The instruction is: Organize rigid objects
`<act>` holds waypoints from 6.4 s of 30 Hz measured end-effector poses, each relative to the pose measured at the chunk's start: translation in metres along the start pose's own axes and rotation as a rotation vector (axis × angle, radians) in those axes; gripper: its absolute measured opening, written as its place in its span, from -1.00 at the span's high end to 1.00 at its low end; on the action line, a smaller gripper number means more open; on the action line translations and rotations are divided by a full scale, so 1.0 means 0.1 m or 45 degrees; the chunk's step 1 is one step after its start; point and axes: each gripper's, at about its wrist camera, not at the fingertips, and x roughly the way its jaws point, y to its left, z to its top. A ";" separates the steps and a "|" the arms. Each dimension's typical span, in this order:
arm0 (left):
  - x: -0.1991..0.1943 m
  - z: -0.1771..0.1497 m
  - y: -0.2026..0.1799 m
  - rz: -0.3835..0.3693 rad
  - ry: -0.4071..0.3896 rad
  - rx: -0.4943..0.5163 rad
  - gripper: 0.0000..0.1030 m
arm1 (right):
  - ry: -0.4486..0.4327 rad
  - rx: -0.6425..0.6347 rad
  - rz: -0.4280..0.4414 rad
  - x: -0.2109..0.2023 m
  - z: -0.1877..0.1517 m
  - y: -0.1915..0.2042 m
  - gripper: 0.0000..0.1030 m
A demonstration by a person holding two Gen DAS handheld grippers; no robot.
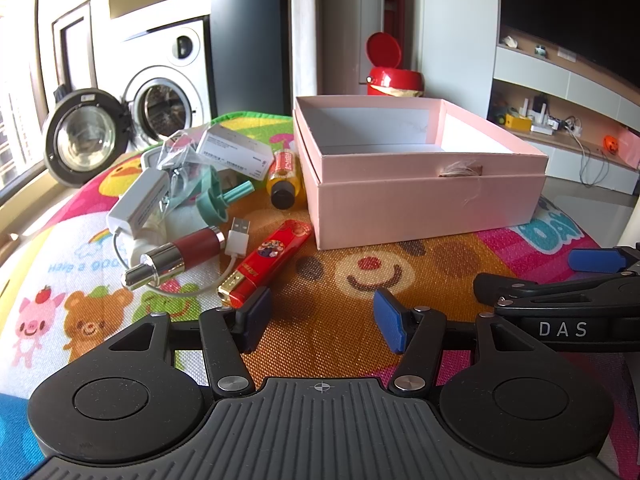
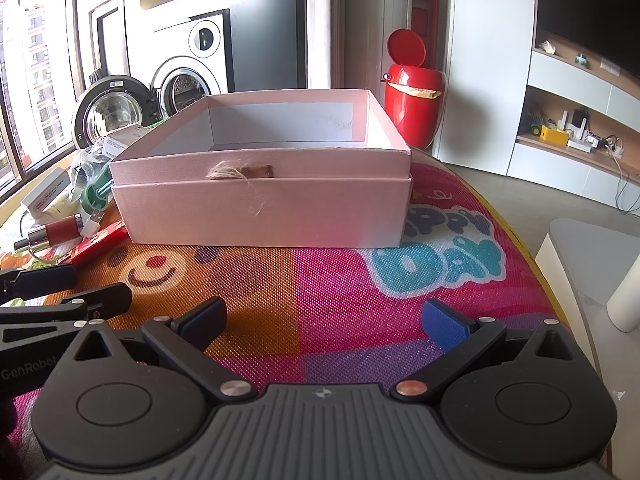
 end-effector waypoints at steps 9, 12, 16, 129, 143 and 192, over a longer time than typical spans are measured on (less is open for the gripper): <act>-0.14 0.03 0.30 -0.144 -0.041 -0.063 0.00 | 0.143 -0.091 0.119 0.03 0.14 -0.10 -1.00; -0.31 0.12 0.48 -0.056 -0.143 0.057 -0.02 | 0.175 -0.134 0.171 -0.03 0.13 -0.16 -1.00; -0.21 0.32 0.81 -0.009 -0.070 0.107 0.03 | 0.135 -0.152 0.142 -0.10 0.06 -0.12 -1.00; -0.13 0.16 1.65 0.031 0.025 -0.244 0.49 | -0.060 -0.503 0.485 -0.48 0.64 0.99 -0.25; -0.07 0.05 1.70 -0.036 0.074 -0.259 0.48 | 0.203 -0.503 0.663 0.37 1.02 2.05 -0.03; -0.22 -0.13 1.64 0.046 -0.003 -0.271 0.50 | 0.137 -0.693 0.487 -0.28 0.81 1.30 1.00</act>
